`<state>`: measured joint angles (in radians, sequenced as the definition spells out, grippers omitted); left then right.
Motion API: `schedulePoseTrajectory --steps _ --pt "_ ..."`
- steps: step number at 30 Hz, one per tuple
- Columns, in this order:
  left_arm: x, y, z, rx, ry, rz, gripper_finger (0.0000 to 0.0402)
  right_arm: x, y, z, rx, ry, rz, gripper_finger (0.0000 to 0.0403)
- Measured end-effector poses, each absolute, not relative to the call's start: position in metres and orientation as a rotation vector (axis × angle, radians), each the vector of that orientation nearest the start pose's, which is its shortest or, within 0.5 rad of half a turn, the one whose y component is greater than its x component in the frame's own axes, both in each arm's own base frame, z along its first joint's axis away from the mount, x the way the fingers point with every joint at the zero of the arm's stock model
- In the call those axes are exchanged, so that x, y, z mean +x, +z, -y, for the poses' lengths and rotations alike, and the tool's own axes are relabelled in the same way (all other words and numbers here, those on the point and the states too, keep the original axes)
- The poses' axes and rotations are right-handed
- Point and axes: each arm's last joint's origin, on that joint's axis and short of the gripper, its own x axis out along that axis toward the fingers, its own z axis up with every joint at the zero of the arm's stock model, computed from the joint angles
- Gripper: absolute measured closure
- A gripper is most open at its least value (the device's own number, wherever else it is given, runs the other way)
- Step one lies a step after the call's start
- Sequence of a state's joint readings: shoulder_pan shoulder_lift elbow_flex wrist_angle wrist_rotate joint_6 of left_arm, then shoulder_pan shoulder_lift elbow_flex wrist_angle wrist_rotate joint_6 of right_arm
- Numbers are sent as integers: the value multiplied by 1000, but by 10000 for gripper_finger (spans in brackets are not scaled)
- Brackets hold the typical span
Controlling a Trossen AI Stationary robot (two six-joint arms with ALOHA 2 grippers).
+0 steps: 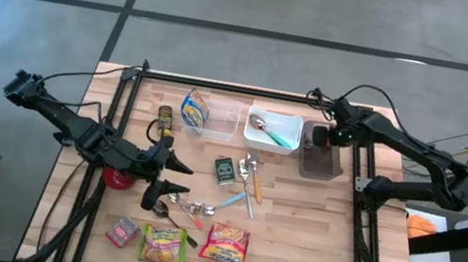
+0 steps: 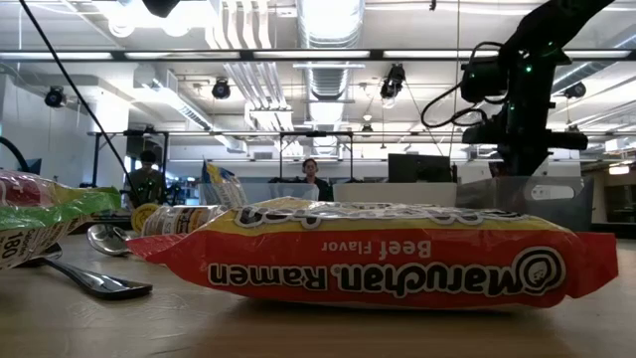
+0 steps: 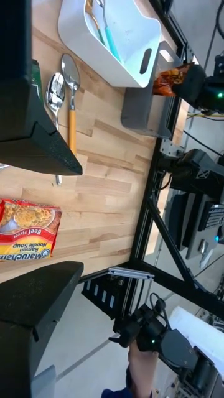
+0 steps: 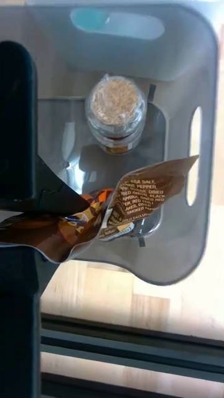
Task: Pick & Place Food Item
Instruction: Put the orange seasoning bag into the black bin
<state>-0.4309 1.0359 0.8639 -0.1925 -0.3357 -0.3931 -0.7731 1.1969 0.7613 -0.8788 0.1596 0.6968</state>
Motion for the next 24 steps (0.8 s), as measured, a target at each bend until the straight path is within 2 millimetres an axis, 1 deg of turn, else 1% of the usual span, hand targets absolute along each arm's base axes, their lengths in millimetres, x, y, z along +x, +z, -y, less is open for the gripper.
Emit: schedulePoseTrajectory --steps 7,13,18,24 --pt "209 314 86 -253 -26 -351 159 138 200 141 962 -1244 -1023 395" --pt "209 314 86 -253 -26 -351 159 138 200 141 956 -1239 -1024 395" --pt "209 314 86 -253 -26 -351 159 137 200 142 910 -1278 -1030 394" --pt "209 314 86 -250 -26 -351 159 137 199 142 884 -1243 -1053 393"
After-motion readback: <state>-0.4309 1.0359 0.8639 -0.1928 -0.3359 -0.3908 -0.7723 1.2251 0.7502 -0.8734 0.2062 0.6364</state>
